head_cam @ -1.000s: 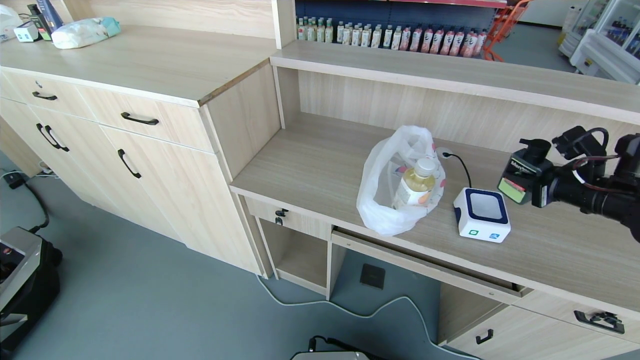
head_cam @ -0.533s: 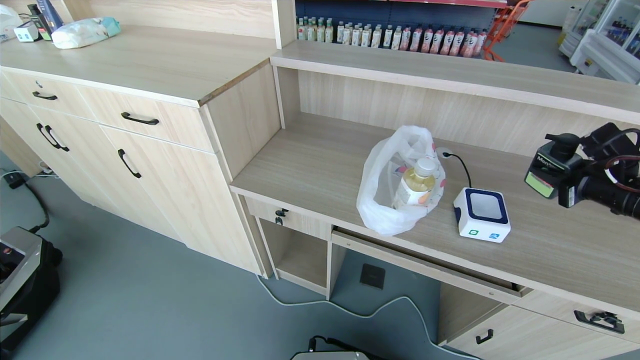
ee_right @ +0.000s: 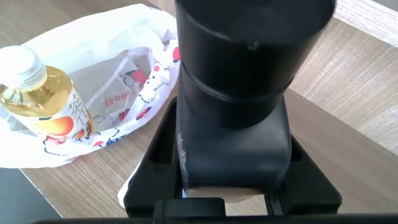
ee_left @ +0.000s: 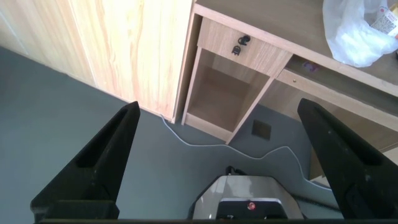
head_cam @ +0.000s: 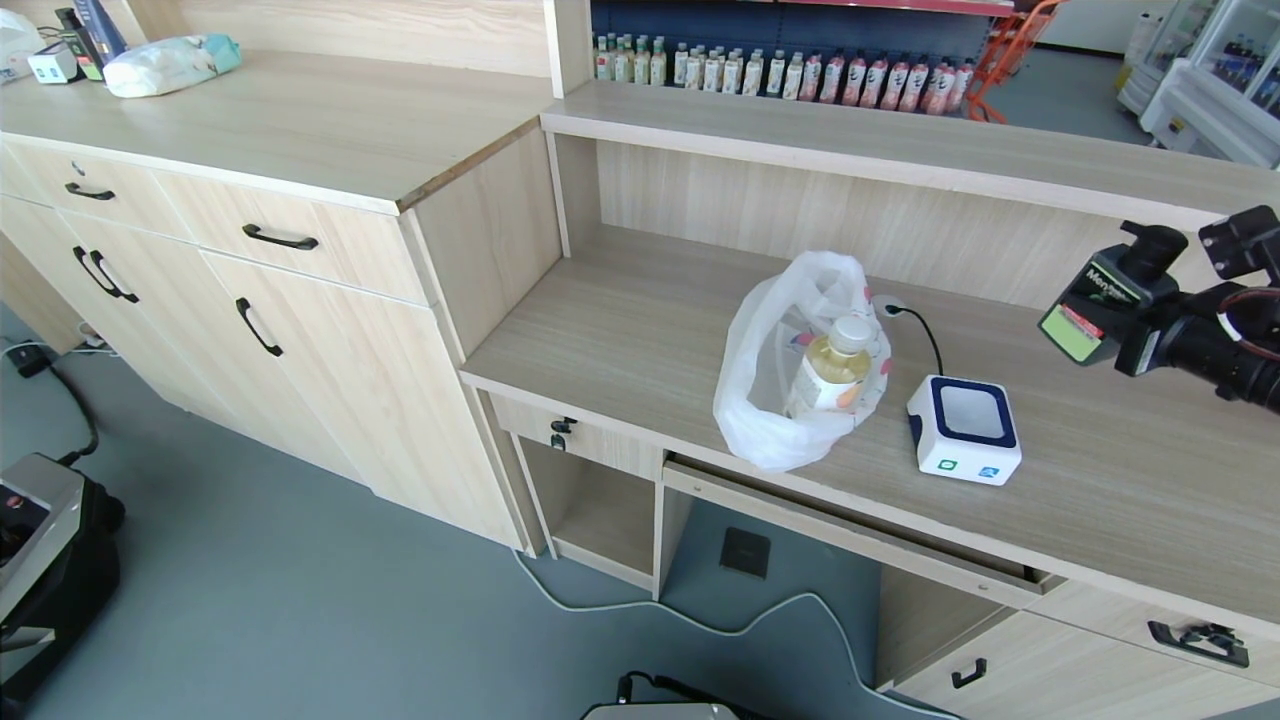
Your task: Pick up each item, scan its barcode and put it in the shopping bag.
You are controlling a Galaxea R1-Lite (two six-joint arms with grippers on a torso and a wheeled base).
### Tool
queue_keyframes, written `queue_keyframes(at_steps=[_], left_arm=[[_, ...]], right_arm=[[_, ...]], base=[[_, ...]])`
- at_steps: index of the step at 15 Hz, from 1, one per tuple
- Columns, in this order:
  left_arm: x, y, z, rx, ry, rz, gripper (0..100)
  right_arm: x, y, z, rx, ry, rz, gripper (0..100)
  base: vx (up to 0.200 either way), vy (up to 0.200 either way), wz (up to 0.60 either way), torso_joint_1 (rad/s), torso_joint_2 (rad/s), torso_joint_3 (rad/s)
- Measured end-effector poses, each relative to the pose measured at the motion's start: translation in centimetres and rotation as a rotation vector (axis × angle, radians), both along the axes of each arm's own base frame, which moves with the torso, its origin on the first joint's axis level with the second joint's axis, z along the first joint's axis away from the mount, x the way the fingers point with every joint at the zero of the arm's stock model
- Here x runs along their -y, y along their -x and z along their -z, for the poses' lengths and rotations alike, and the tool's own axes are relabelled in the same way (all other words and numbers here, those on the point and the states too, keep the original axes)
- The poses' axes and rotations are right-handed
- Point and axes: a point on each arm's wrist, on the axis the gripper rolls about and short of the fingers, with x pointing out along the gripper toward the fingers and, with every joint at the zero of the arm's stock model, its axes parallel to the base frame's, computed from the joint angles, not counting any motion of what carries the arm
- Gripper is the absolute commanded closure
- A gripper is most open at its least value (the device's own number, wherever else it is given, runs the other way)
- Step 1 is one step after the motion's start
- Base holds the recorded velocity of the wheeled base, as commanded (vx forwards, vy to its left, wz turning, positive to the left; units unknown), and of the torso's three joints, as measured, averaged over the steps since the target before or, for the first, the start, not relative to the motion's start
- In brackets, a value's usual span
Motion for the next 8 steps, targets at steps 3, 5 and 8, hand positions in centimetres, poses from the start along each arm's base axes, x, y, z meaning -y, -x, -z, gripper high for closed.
queue_keyframes(at_steps=[3,5,8], left_arm=[[0.00,0.00,0.00,0.000,0.000,0.000,0],[0.00,0.00,0.00,0.000,0.000,0.000,0],[0.00,0.00,0.01,-0.001,0.000,0.001,0]], right_arm=[[0.03,0.00,0.08,-0.003,-0.002,0.003,100],[0.02,0.09,-0.01,-0.001,-0.002,0.006,100],[0.00,0.04,-0.42,0.014,0.001,0.021,100]], base=[[0.000,0.000,0.00,0.000,0.00,0.000],[0.000,0.000,0.00,0.000,0.00,0.000],[0.000,0.000,0.00,0.000,0.00,0.000]])
